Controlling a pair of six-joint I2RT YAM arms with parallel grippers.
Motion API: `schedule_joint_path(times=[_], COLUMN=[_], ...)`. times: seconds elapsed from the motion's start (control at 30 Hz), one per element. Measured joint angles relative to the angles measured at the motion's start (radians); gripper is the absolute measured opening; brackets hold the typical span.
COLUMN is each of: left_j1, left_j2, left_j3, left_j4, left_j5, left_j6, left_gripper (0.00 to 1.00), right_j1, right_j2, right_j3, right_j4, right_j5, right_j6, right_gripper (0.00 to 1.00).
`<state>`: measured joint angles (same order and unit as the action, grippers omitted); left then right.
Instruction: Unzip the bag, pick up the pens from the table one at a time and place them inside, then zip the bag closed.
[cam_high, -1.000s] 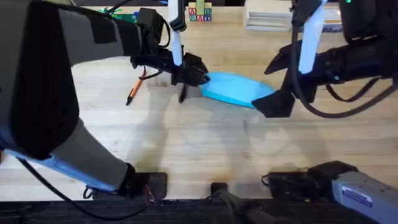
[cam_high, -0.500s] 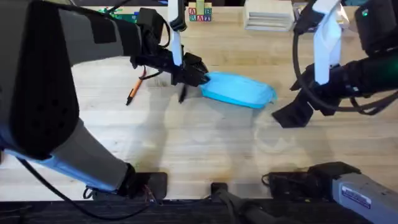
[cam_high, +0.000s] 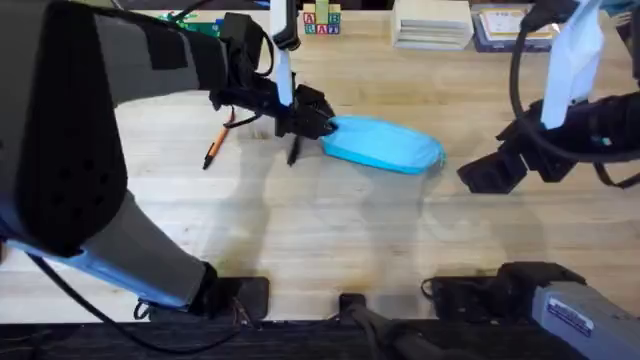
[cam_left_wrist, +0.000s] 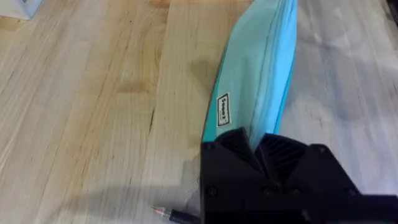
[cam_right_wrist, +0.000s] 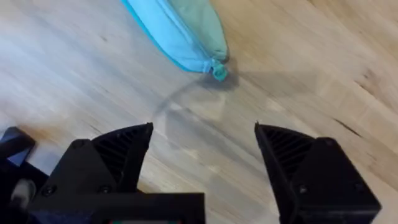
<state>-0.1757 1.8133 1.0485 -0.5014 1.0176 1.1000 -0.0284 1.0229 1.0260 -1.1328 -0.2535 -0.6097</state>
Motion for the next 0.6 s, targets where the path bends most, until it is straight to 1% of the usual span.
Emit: schedule_joint_path(times=[0.2, 0.37, 0.6], left_j1=[0.000, 0.000, 0.000], left_j2=[0.000, 0.000, 0.000], left_j3=[0.000, 0.000, 0.000], left_j4=[0.000, 0.000, 0.000], left_j5=[0.000, 0.000, 0.000], left_j6=[0.000, 0.000, 0.000], left_gripper=[0.042, 0.042, 0.042], right_j1=[-0.068, -0.113, -0.124], right_j2=[0.000, 0.000, 0.000], right_j3=[0.000, 0.000, 0.000], right_j4=[0.000, -0.014, -0.003], right_j5=[0.003, 0.003, 0.002], right_j6=[0.012, 0.080, 0.117], right_gripper=[0.998, 0.998, 0.998])
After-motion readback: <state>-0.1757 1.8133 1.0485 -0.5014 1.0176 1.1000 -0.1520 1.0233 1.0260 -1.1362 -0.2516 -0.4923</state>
